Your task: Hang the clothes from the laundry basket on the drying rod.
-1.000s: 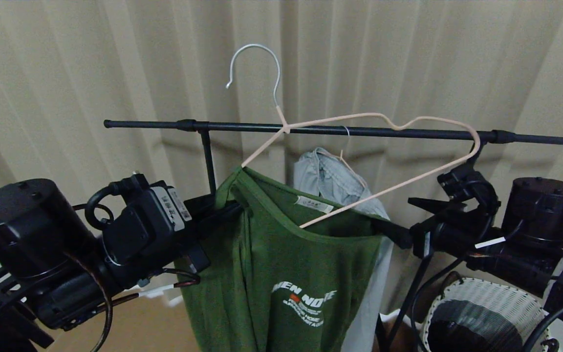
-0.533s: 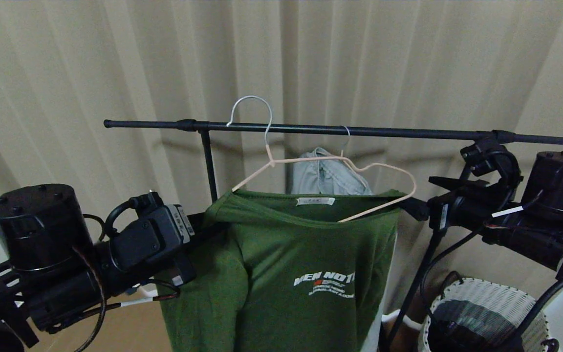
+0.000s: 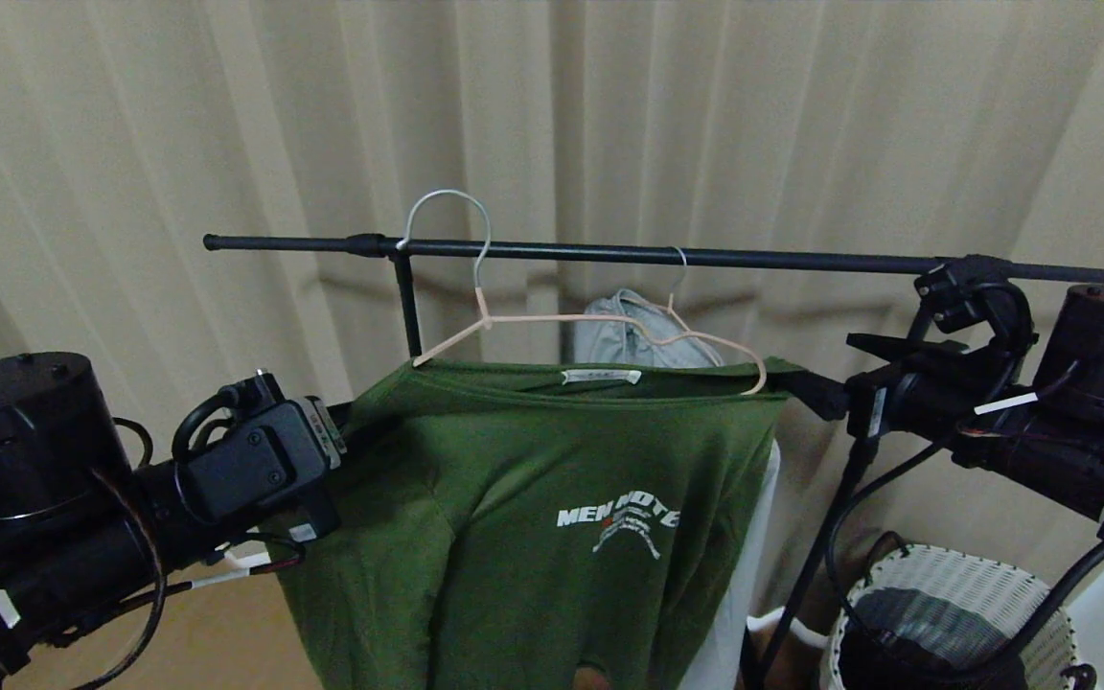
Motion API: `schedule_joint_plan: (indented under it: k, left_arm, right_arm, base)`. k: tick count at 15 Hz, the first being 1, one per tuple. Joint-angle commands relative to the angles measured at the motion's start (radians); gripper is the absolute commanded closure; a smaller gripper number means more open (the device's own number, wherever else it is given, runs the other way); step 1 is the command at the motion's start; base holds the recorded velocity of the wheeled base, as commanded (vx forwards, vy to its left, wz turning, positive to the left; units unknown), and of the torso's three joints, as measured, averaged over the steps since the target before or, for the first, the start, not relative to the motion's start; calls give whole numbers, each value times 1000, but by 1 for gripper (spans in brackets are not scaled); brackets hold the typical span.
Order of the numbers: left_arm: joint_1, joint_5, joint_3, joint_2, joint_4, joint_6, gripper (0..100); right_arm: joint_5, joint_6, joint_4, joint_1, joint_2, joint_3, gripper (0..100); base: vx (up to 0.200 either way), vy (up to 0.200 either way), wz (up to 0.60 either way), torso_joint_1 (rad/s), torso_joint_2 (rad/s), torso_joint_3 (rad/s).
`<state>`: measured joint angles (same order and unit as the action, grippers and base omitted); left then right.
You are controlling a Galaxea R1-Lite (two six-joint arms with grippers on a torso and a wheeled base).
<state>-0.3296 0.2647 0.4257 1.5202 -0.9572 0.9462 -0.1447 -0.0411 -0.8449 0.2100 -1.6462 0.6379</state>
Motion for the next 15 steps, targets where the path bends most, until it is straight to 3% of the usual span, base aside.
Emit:
schedule_joint_plan:
  k: [1, 8, 13, 15]
  left_arm:
    - [4, -5, -7, -2, 0, 3, 100]
    - [72, -15, -48, -3, -2, 72, 100]
    - [69, -25, -73, 6, 0, 77, 100]
    - [70, -32, -105, 15, 0, 95, 100]
  right_arm:
    - [2, 0, 1, 6, 16, 5, 0]
    - [-3, 0, 107, 40, 78, 45, 0]
    - [-3, 0, 110, 261, 124, 11, 0]
    - [-1, -2, 115, 289, 124, 37, 0]
  base:
    - [0, 0, 0, 0, 0, 0]
    - [0, 0, 0, 0, 0, 0]
    - [0, 0, 0, 0, 0, 0]
    - [0, 0, 0, 0, 0, 0]
